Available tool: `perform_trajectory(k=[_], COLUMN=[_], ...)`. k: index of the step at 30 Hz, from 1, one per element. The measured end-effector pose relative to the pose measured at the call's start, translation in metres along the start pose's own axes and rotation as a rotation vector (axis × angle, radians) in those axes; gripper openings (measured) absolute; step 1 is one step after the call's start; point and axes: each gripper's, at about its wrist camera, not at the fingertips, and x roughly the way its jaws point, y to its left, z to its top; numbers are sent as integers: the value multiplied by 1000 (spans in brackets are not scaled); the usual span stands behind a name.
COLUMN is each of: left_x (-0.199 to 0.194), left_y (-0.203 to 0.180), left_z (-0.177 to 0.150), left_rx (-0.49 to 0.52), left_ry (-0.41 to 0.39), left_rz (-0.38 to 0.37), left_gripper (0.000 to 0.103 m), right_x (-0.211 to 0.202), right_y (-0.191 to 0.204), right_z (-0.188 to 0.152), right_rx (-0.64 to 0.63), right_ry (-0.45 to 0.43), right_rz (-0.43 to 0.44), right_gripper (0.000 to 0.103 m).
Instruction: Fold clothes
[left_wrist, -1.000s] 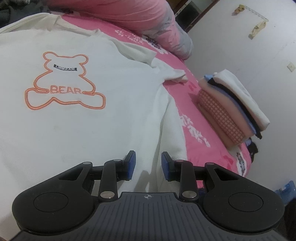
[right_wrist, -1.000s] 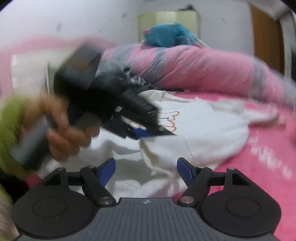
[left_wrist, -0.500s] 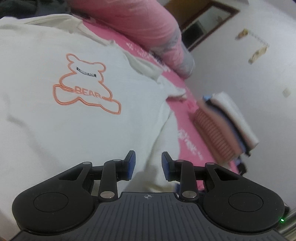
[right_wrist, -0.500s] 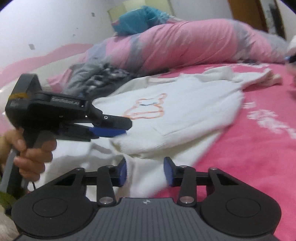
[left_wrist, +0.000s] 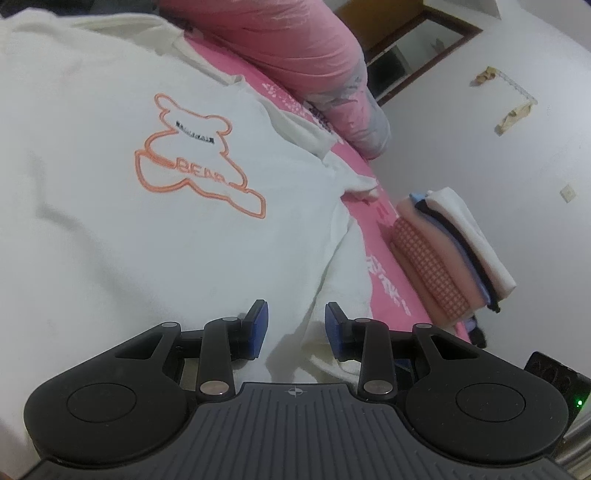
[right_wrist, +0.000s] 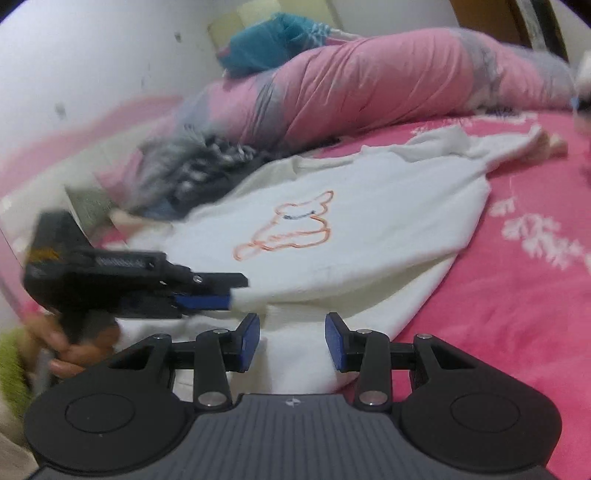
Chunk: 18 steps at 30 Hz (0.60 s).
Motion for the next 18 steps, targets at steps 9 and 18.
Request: perform_trajectory(k=[9, 18], left_x=[-9, 5], left_y=[-8, -55], left_z=[0, -9], left_rx=[87, 239], left_ry=[-30, 13], left_rz=[-2, -70], left_gripper=[35, 39], right_x=[24, -66], right_y=[16, 4], right_z=[1, -16], right_rx=[-86, 68], right_ry=[39, -117], right_rz=[-116, -277], right_gripper=[1, 1])
